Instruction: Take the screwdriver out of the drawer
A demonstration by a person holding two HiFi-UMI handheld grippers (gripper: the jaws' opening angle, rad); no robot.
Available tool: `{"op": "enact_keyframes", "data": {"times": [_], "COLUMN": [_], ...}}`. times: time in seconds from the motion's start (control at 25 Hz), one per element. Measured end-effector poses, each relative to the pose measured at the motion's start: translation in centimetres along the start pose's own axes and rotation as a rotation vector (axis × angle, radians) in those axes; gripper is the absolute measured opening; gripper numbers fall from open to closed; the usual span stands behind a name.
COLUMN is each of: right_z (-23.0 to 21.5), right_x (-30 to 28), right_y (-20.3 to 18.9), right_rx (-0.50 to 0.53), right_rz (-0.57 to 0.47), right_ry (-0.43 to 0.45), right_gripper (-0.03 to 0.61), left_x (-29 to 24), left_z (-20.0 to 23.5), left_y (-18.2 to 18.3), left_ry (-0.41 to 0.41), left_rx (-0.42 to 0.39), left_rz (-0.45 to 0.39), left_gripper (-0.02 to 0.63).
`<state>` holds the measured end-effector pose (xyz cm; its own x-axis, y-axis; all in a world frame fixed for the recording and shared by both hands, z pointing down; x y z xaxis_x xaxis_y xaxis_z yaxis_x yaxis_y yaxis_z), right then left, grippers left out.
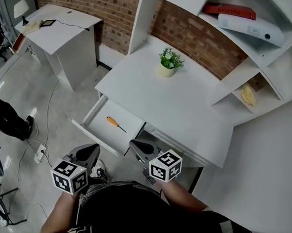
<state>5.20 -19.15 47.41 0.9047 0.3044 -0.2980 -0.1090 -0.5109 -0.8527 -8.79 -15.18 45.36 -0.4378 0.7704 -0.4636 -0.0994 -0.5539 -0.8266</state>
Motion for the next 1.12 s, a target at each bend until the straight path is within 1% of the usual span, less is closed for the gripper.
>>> {"op": "enact_keyframes", "data": {"times": [0.24, 0.52, 0.68, 0.8, 0.96, 1.12], "right_z": [-1.0, -3.2, -4.2, -4.5, -4.9, -5.7], "right_x": [-3.4, -6.9, -8.5, -9.3, -10.7, -11.8], "right_y": [1.4, 1.3, 1.2, 1.2, 1.5, 1.2], "right_rx": [0.022, 0.094, 0.094, 0.099, 0.154, 0.166], "right_rz": [0.035, 0.131, 0.165, 0.184, 0.226, 0.276], "right_ry": [-0.059, -0.166, -0.225, -0.263, -0.3, -0.308], "right_gripper": [0.005, 0.005, 0.005, 0.005, 0.005, 0.005], "left_x": [-1.7, -3.3, -4.2, -4.9, -5.8, -6.5], "left_z": [4.1, 8.5, 11.1, 12.3, 13.6, 14.3], "left_y": [1.8, 1.9, 2.0, 2.5, 2.4, 1.7], "left_ry": [-0.043, -0.106, -0.141, -0.17, -0.202, -0.223], "left_rx": [-0.021, -0.066, -0.085, -0.101, -0.131, -0.115], "left_rz": [0.029, 0.096, 0.12, 0.117, 0.134, 0.165], "left_gripper": [0.017, 0.017, 0.017, 0.017, 0.017, 0.017]}}
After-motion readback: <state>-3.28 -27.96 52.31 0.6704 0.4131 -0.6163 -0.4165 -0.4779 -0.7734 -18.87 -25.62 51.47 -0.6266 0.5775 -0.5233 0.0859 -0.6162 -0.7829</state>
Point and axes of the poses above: the fingertips, and each gripper's own axes: x backward along the fingers, z to its left, y out of its top, the point moved 2 cm from there along x, backward along the fingers, and after that the axes turned 8 degrees about y, right-handed, at the moved point
